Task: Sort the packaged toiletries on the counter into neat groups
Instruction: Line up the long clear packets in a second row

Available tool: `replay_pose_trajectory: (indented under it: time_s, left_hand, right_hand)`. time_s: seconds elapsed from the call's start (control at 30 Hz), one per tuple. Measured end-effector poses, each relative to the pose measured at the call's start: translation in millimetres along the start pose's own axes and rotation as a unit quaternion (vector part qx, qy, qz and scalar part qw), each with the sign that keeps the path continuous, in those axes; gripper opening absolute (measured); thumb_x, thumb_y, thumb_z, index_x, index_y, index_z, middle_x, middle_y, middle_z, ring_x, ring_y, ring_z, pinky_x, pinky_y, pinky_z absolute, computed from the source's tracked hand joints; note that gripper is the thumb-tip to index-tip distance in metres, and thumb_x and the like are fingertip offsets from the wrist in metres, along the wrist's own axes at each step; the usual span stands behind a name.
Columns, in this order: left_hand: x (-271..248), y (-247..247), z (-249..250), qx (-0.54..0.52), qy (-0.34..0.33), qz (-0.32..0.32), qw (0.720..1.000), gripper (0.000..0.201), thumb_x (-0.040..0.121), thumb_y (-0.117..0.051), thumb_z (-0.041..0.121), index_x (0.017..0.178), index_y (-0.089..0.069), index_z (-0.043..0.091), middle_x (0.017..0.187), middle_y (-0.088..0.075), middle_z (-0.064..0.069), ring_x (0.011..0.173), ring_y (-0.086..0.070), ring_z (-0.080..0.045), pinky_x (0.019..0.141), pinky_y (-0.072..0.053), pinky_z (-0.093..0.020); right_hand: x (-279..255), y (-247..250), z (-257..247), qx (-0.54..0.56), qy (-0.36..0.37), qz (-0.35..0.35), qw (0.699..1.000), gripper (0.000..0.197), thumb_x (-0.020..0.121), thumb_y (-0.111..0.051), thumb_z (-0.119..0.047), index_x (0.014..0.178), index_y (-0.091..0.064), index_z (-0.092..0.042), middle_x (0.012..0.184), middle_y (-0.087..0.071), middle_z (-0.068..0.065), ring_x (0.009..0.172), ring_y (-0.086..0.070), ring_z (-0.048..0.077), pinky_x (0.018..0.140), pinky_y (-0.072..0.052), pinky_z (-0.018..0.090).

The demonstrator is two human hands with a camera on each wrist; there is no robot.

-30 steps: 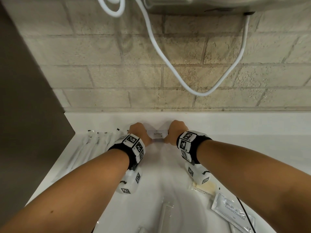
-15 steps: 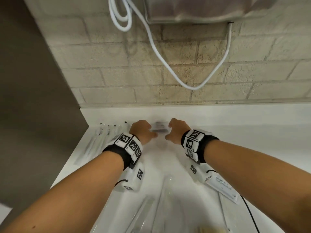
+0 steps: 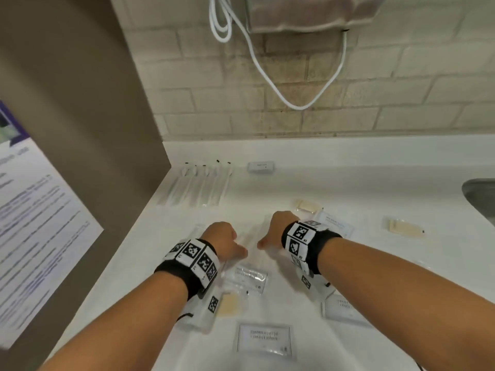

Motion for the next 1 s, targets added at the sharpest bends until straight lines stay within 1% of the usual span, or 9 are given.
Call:
replay_pose_trajectory:
  time_s: [0.17, 0.3, 0.37, 0.43, 0.53, 0.67, 0.83, 0.9, 1.0]
  left_hand:
    - [-15.4, -4.3, 4.4, 0.027, 0.027, 0.047, 0.998, 0.029, 0.078, -0.076, 0.028, 0.094, -0.063, 0.008, 0.114, -0.066, -0.009, 0.102, -0.062, -0.021, 0.085, -0.05, -0.028]
    - [-20.6, -9.2, 0.1, -0.041, 0.06, 0.048, 0.996, 0.04, 0.078, -0.075, 0.022, 0.108, -0.065, -0.002, 0.109, -0.067, -0.015, 0.106, -0.064, -0.027, 0.084, -0.051, -0.029]
    - [-23.1, -9.2, -3.4, -0.082, 0.053, 0.051, 0.994, 0.021, 0.08, -0.072, 0.02, 0.081, -0.066, 0.0, 0.082, -0.064, -0.016, 0.078, -0.065, -0.024, 0.067, -0.05, -0.027]
    - [-22.2, -4.7, -11.1, -0.135, 0.059, 0.069, 0.987, 0.039, 0.086, -0.065, 0.018, 0.054, -0.043, 0.01, 0.057, -0.043, -0.005, 0.053, -0.044, -0.016, 0.048, -0.032, -0.023]
    - [-18.4, 17.2, -19.7, -0.257, 0.035, 0.12, 0.958, 0.02, 0.092, -0.051, 0.019, 0.078, -0.051, 0.005, 0.072, -0.055, -0.009, 0.066, -0.05, -0.022, 0.055, -0.036, -0.026]
    - [-16.1, 40.1, -44.2, -0.479, 0.07, 0.178, 0.856, 0.029, 0.091, -0.04, 0.013, 0.118, -0.042, 0.004, 0.088, -0.055, -0.017, 0.061, -0.056, -0.029, 0.054, -0.045, -0.033]
    - [-22.2, 48.7, -76.2, -0.174, 0.138, 0.156, 0.962, 0.063, 0.083, -0.064, 0.035, 0.13, -0.04, 0.001, 0.112, -0.062, -0.019, 0.097, -0.065, -0.036, 0.064, -0.051, -0.034]
    - [-27.7, 43.5, -85.5, -0.044, 0.155, 0.129, 0.979, 0.06, 0.079, -0.069, 0.038, 0.12, -0.051, -0.001, 0.114, -0.063, -0.017, 0.104, -0.064, -0.035, 0.079, -0.053, -0.033]
    - [-27.6, 33.4, -94.6, 0.03, 0.166, 0.096, 0.981, 0.036, 0.079, -0.069, 0.033, 0.092, -0.061, 0.001, 0.094, -0.066, -0.012, 0.091, -0.066, -0.03, 0.071, -0.051, -0.028]
  right_hand:
    - [-12.2, -2.8, -2.9, -0.034, -0.002, -0.002, 0.999, 0.037, 0.079, -0.073, -0.023, 0.059, -0.044, -0.012, 0.06, -0.046, 0.001, 0.054, -0.049, 0.015, 0.052, -0.045, 0.024]
    - [-16.2, -6.6, -2.3, -0.033, 0.016, 0.025, 0.999, 0.038, 0.088, -0.057, -0.011, 0.056, -0.037, -0.012, 0.058, -0.038, 0.0, 0.048, -0.036, 0.011, 0.044, -0.032, 0.019]
    - [-18.2, -10.7, 0.7, -0.022, 0.022, 0.035, 0.999, 0.036, 0.087, -0.058, -0.013, 0.058, -0.038, -0.012, 0.059, -0.04, 0.0, 0.05, -0.039, 0.011, 0.045, -0.033, 0.019]
    - [-20.6, -14.0, 5.5, -0.018, 0.017, 0.055, 0.998, 0.035, 0.083, -0.067, -0.019, 0.061, -0.04, -0.013, 0.061, -0.045, -0.001, 0.055, -0.048, 0.014, 0.045, -0.037, 0.02]
    - [-22.6, -14.9, 11.9, -0.015, 0.006, 0.066, 0.998, 0.036, 0.084, -0.066, -0.012, 0.062, -0.038, -0.012, 0.068, -0.05, 0.003, 0.065, -0.054, 0.019, 0.046, -0.039, 0.021]
    - [-25.1, -9.9, 9.9, -0.024, 0.01, 0.053, 0.998, 0.037, 0.088, -0.06, -0.009, 0.062, -0.033, -0.013, 0.062, -0.04, 0.001, 0.052, -0.04, 0.012, 0.059, -0.044, 0.025]
    - [-24.2, -13.5, 16.5, -0.005, -0.037, 0.01, 0.999, 0.036, 0.085, -0.066, -0.028, 0.064, -0.043, -0.01, 0.07, -0.055, 0.003, 0.07, -0.059, 0.019, 0.064, -0.051, 0.027]
    - [-23.1, -12.8, 16.0, -0.01, -0.043, -0.002, 0.999, 0.037, 0.082, -0.07, -0.03, 0.064, -0.045, -0.009, 0.079, -0.062, 0.004, 0.078, -0.063, 0.02, 0.069, -0.051, 0.026]
    - [-15.3, -13.0, 10.7, -0.011, -0.048, 0.001, 0.999, 0.036, 0.082, -0.069, -0.028, 0.063, -0.044, -0.01, 0.068, -0.054, 0.002, 0.065, -0.056, 0.018, 0.058, -0.046, 0.024]
Point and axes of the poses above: each hand's wrist, its own x-axis towards the middle knuckle, its own y-axis out of the back of the hand, z = x × y, the point moved 7 cm from there along x, towards the middle knuckle
